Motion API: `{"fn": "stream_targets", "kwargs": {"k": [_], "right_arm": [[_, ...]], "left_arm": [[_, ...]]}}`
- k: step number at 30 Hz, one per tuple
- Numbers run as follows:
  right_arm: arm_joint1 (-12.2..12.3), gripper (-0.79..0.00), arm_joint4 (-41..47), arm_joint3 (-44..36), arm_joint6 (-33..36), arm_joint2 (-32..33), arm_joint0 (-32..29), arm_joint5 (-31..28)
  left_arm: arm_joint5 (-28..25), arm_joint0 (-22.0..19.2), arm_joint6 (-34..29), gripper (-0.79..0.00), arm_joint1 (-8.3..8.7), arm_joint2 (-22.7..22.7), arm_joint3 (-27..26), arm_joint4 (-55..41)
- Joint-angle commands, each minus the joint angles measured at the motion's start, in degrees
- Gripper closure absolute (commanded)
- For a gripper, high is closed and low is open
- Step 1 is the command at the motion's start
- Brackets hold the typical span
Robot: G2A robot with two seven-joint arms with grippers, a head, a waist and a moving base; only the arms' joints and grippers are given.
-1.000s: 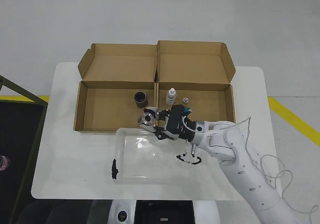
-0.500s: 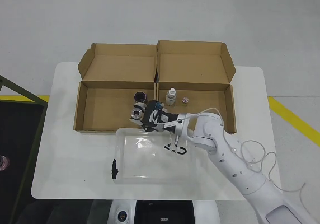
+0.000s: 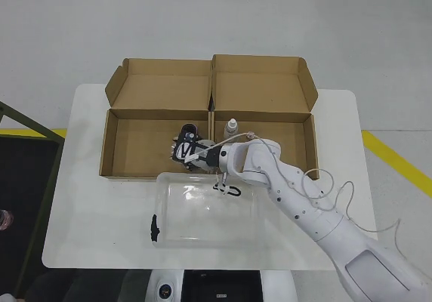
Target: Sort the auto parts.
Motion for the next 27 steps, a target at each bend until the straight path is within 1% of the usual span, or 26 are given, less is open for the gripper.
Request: {"fn": "stream_targets", "kwargs": {"k": [1, 9, 17, 19, 22, 27], "right_arm": [[-0.4, 0.0, -0.1, 1.3, 0.3, -0.5, 0.8, 0.1], [-1.8, 0.0, -0.5, 5.8, 1.7, -2.2, 3.4, -0.4], [-2.8, 0.0, -1.8, 8.8, 2.6, -3.2, 4.6, -0.8], [-3.1, -0.031, -2.2, 9.4, 2.8, -3.5, 4.9, -0.8], [-3.4, -0.043, -2.6, 10.2, 3.1, -3.8, 5.2, -1.0], [-3.9, -0.154, -3.5, 11.1, 3.8, -4.2, 5.5, -1.2]], "left_arm": [[0.0, 0.0, 0.0, -0.785, 0.0, 0.0, 0.0, 0.0], [0.0, 0.0, 0.0, -0.785, 0.0, 0.0, 0.0, 0.0], [0.0, 0.0, 0.0, -0.785, 0.0, 0.0, 0.0, 0.0], [0.0, 0.0, 0.0, -0.785, 0.0, 0.0, 0.0, 0.0], [0.0, 0.0, 0.0, -0.785, 0.0, 0.0, 0.0, 0.0], [0.0, 0.0, 0.0, -0.785, 0.0, 0.0, 0.0, 0.0]]}}
